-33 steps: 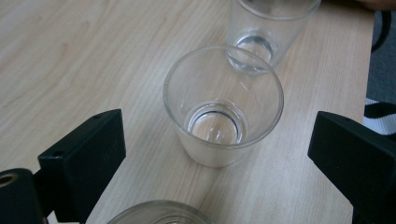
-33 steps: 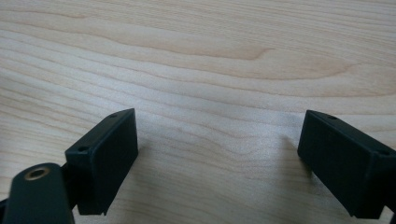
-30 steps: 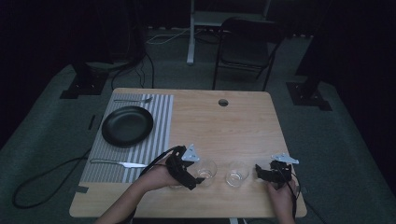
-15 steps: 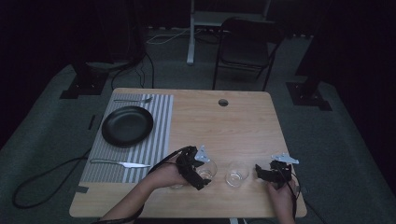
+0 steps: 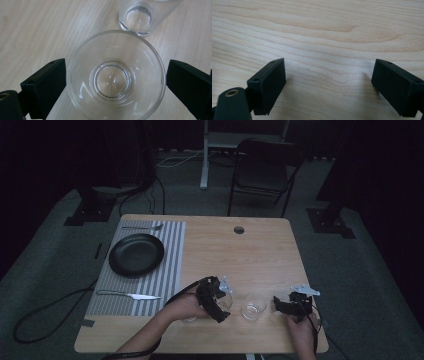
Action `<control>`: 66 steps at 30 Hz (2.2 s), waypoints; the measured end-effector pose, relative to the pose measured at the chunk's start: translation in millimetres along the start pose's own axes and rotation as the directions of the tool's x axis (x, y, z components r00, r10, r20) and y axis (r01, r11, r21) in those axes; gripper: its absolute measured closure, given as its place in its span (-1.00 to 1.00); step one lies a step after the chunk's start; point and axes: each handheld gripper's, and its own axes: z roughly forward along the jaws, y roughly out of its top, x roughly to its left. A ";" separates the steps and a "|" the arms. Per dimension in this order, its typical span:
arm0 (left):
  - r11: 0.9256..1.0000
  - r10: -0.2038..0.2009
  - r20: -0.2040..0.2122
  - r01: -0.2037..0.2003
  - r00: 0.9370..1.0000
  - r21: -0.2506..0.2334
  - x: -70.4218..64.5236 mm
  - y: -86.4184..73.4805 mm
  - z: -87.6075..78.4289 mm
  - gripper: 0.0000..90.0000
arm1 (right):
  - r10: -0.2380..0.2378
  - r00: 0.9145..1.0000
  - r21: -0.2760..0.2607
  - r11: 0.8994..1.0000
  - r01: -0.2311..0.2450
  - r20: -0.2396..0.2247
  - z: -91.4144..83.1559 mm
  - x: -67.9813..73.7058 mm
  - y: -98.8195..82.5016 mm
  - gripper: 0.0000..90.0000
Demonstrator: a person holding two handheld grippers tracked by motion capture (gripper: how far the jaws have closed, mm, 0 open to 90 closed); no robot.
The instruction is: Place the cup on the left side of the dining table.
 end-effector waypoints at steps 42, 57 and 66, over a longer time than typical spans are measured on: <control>0.995 -0.074 -0.086 0.079 0.994 0.068 21.1 12.7 -4.9 -0.60 | 0.002 1.000 0.000 1.000 -0.002 0.000 0.0 0.1 0.1 -0.74; 0.988 -0.133 -0.113 0.141 0.985 0.062 42.8 13.1 -15.7 -0.60 | -0.001 1.000 -0.001 1.000 0.001 0.000 0.0 -0.1 0.0 -0.74; 0.981 -0.179 -0.142 0.187 0.974 0.043 59.5 0.8 -33.3 -0.60 | -0.001 1.000 0.000 1.000 0.001 0.000 0.0 -0.1 0.0 -0.74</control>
